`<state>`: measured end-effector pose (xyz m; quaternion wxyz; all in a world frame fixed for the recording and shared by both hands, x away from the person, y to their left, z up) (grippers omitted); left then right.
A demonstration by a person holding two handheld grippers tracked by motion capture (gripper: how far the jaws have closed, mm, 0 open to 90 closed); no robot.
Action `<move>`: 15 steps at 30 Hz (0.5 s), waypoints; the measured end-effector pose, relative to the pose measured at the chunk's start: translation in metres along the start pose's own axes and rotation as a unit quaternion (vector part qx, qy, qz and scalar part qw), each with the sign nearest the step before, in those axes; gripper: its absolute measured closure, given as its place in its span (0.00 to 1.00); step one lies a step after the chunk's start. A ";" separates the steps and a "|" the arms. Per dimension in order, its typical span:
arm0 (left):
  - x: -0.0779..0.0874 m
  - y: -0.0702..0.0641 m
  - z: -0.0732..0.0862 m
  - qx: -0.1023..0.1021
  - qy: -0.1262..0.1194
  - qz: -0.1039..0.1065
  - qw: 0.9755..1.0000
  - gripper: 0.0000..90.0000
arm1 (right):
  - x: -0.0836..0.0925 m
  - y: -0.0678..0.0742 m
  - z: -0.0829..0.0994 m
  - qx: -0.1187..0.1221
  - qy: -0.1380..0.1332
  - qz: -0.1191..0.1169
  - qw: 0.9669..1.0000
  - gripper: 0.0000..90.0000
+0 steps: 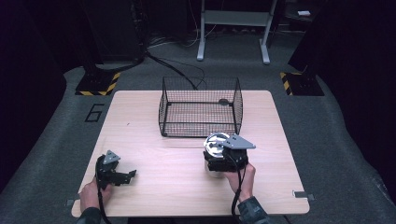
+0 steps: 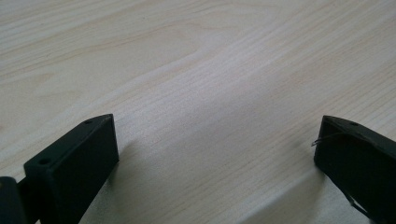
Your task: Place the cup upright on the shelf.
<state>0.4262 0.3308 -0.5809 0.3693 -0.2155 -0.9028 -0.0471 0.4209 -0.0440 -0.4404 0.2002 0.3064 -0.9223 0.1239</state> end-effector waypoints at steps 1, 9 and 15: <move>0.000 0.000 0.000 0.000 0.000 0.000 1.000 0.00 | 0.001 -0.003 -0.003 0.002 -0.001 0.001 1.000 0.04; 0.000 0.000 0.000 0.000 0.000 0.000 1.000 0.00 | 0.005 -0.016 -0.016 -0.001 -0.006 0.006 1.000 0.04; 0.000 0.000 0.000 0.000 0.000 0.000 1.000 0.00 | 0.006 -0.024 -0.021 0.001 -0.007 0.007 1.000 0.04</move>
Point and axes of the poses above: each handheld gripper's, and its own axes: x roughly backward along the jaws, z roughly out of its underside, y roughly to its left, the point moved 7 cm from there along -x, roughly forward along the jaws, and after that the axes turned 6 degrees about x, right-handed, at the moved point
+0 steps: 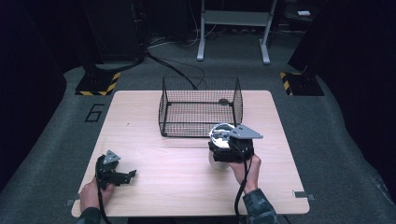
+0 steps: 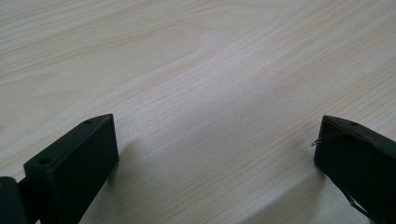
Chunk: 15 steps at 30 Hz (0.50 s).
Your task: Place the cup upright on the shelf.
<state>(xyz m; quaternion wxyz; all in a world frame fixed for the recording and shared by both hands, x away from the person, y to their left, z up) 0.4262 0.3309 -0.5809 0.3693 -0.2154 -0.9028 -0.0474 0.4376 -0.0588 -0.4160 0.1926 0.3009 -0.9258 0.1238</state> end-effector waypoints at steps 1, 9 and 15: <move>0.000 0.000 0.000 0.000 0.000 0.000 1.000 0.00 | 0.000 -0.001 -0.001 -0.005 -0.003 0.001 1.000 0.04; 0.000 0.000 0.000 0.001 0.000 0.000 1.000 0.00 | 0.000 -0.012 -0.011 -0.017 -0.007 -0.001 1.000 0.04; 0.000 0.000 0.000 -0.002 0.000 0.000 1.000 0.00 | 0.000 -0.019 -0.020 -0.020 -0.013 0.000 1.000 0.04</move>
Point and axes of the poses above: each handheld gripper's, and its own axes: x roughly backward along the jaws, z roughly out of its underside, y roughly to its left, the point moved 7 cm from there along -x, roughly forward along the jaws, and after that the axes turned 6 degrees about x, right-handed, at the moved point
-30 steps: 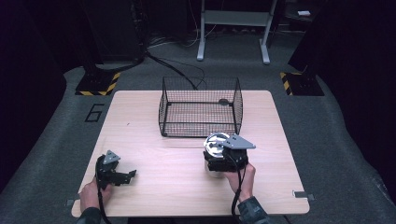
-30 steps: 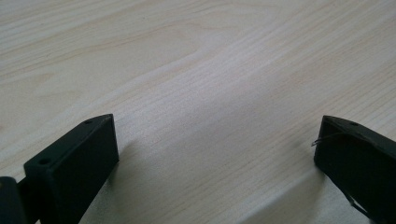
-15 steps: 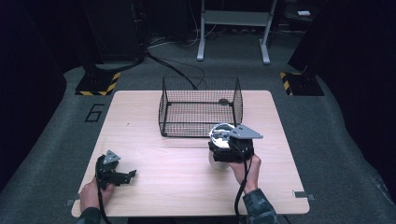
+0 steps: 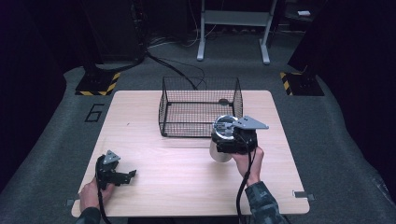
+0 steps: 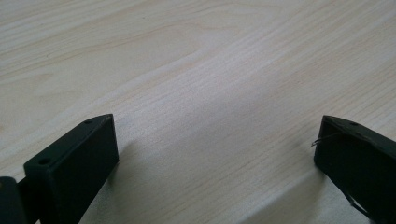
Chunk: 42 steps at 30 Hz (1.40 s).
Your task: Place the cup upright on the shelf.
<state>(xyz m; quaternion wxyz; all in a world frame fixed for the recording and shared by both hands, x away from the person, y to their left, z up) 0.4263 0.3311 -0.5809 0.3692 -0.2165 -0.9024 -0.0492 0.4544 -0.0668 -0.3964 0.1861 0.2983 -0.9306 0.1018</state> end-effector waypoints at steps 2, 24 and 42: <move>0.000 0.000 0.000 0.003 -0.001 0.000 1.000 0.00 | 0.000 -0.002 -0.003 0.000 -0.002 0.000 1.000 0.04; 0.000 0.000 0.000 0.002 -0.001 0.000 1.000 0.00 | -0.008 -0.022 -0.042 0.010 -0.010 0.014 1.000 0.04; 0.000 0.000 0.000 0.002 0.000 0.000 1.000 0.00 | -0.021 -0.039 -0.067 0.012 -0.014 0.026 1.000 0.04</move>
Point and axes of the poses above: each handheld gripper's, and its own axes: x roughly backward along the jaws, z roughly out of its underside, y roughly to its left, the point moved 7 cm from there along -x, roughly forward along the jaws, and after that the axes turned 6 degrees about x, right-handed, at the moved point
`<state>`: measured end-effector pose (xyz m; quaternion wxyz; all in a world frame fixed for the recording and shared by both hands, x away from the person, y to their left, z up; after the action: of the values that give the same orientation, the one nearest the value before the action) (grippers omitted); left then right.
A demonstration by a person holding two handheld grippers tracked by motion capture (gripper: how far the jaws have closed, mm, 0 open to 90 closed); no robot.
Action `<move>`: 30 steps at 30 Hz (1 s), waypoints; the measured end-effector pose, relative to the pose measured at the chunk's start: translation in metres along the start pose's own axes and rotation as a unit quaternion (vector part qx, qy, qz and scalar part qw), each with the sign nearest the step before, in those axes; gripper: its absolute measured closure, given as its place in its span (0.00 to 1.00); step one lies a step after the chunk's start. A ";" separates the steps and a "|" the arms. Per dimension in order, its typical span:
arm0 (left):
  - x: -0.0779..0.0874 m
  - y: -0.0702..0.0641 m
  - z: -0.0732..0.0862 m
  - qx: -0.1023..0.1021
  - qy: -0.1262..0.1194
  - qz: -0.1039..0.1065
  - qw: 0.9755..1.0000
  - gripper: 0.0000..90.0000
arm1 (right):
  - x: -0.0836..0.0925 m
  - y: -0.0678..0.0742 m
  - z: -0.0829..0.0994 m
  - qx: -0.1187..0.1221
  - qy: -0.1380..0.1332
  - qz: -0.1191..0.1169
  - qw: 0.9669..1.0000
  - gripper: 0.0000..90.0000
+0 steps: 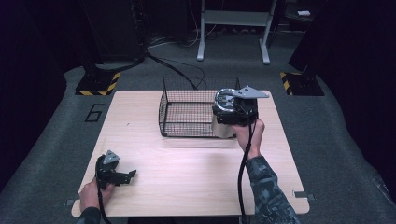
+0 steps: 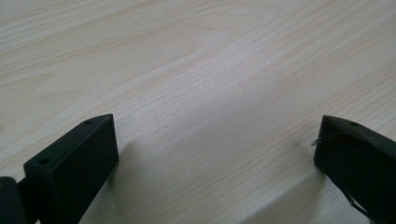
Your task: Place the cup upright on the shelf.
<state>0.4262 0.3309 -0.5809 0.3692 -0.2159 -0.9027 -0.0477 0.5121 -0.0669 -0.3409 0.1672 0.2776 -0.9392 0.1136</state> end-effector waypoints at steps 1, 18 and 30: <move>0.000 0.000 0.000 0.000 0.000 0.000 1.000 0.00 | -0.001 -0.001 -0.001 -0.001 -0.001 0.001 1.000 0.04; 0.000 0.000 0.000 0.000 0.000 0.000 1.000 0.00 | -0.022 -0.012 -0.016 -0.004 0.003 0.009 1.000 0.04; 0.000 0.000 0.000 0.000 0.000 0.000 1.000 0.00 | -0.044 -0.017 -0.023 0.000 0.012 0.009 1.000 0.04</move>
<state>0.4262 0.3310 -0.5809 0.3692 -0.2160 -0.9026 -0.0478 0.5620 -0.0531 -0.3339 0.1772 0.2677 -0.9396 0.1188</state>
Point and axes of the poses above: each handheld gripper's, and its own axes: x roughly backward along the jaws, z roughly out of its underside, y roughly to its left, the point moved 7 cm from there along -x, roughly forward along the jaws, and after that the axes turned 6 degrees about x, right-handed, at the moved point
